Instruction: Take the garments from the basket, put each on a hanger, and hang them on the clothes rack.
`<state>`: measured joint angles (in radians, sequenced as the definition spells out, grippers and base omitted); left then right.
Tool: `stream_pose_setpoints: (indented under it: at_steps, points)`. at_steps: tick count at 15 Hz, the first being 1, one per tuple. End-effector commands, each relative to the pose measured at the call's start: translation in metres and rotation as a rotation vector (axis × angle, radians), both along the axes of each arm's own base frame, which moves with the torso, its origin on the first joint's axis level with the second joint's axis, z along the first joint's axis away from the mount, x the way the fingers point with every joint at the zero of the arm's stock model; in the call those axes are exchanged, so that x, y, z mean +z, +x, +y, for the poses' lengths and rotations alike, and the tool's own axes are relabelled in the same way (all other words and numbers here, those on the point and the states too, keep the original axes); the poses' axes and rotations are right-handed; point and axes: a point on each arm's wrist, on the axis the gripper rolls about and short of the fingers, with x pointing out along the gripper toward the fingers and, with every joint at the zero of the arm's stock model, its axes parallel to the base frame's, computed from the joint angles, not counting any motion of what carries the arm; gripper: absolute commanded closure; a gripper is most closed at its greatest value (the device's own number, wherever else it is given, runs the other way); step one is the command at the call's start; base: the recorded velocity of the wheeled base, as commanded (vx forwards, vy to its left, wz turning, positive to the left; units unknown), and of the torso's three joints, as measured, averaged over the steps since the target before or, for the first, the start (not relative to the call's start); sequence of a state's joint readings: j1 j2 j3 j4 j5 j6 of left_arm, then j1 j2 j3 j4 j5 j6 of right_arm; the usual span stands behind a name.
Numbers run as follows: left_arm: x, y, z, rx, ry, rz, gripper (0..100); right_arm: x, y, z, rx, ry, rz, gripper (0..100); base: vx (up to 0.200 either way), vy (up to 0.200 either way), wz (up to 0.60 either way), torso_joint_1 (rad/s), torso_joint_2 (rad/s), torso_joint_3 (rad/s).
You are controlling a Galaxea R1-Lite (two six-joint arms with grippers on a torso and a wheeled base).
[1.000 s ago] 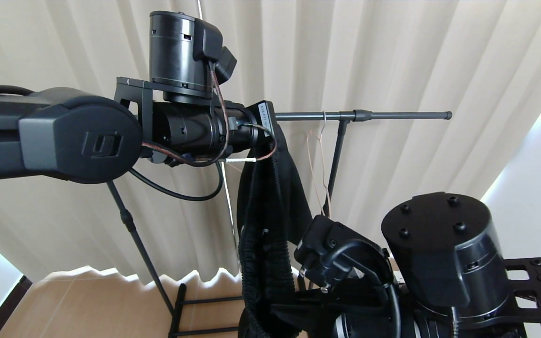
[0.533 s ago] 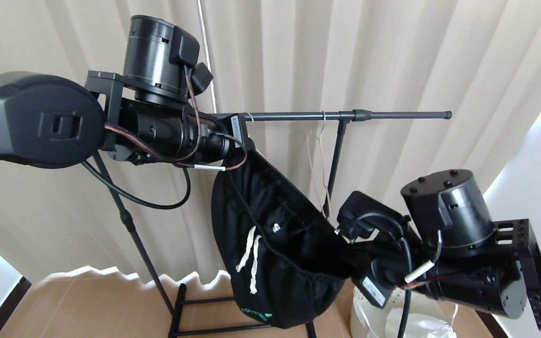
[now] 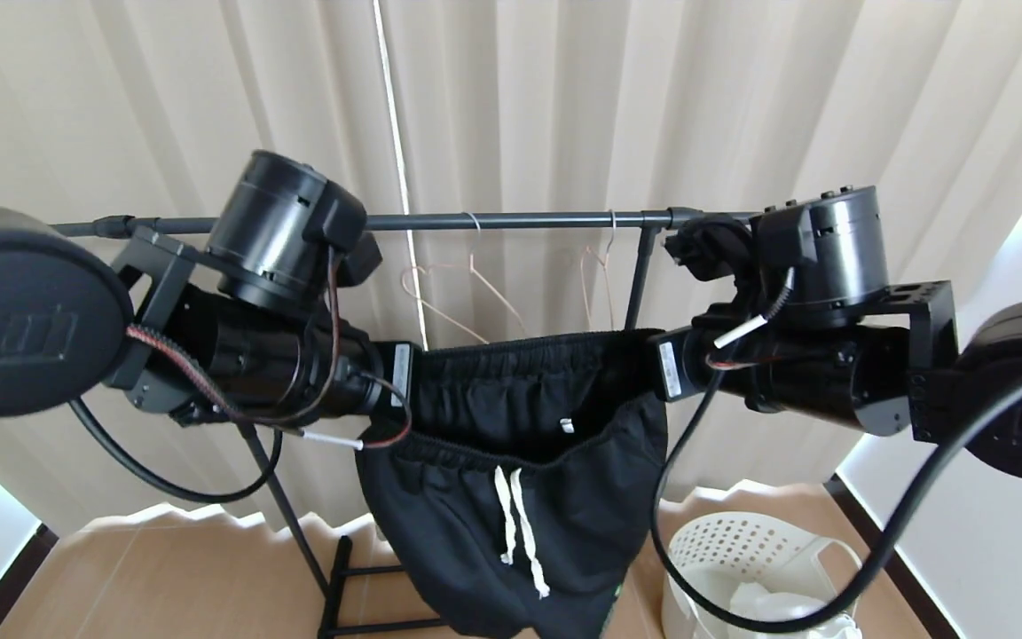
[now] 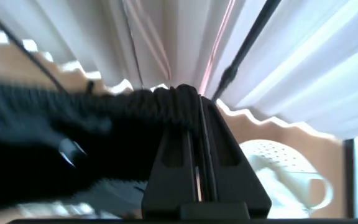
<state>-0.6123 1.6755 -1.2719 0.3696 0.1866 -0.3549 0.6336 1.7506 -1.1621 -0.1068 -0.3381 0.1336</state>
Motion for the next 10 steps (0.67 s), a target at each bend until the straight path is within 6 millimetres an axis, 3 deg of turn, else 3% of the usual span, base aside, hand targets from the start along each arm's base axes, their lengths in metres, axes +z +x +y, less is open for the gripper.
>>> stream_pose_setpoints:
  at_steps: [1,4,6,10]
  points:
    - [-0.027,-0.029,-0.012,-0.069,0.092,0.063,100,-0.002,0.02,0.032,-0.051,0.076,-0.01,100,0.0,0.0,0.0,0.0,0.0,0.0]
    - [-0.047,-0.062,-0.035,-0.154,0.1,0.134,100,-0.004,0.04,0.061,-0.134,0.223,-0.02,100,0.0,0.0,0.0,0.0,0.0,0.0]
    - [-0.048,-0.077,-0.051,-0.188,0.059,0.155,100,-0.007,0.047,0.073,-0.169,0.267,-0.03,100,0.0,0.0,0.0,0.0,0.0,0.0]
    - [-0.043,-0.084,-0.09,-0.215,-0.095,0.112,100,-0.006,0.044,0.083,-0.169,0.322,-0.03,100,0.0,0.0,0.0,0.0,0.0,0.0]
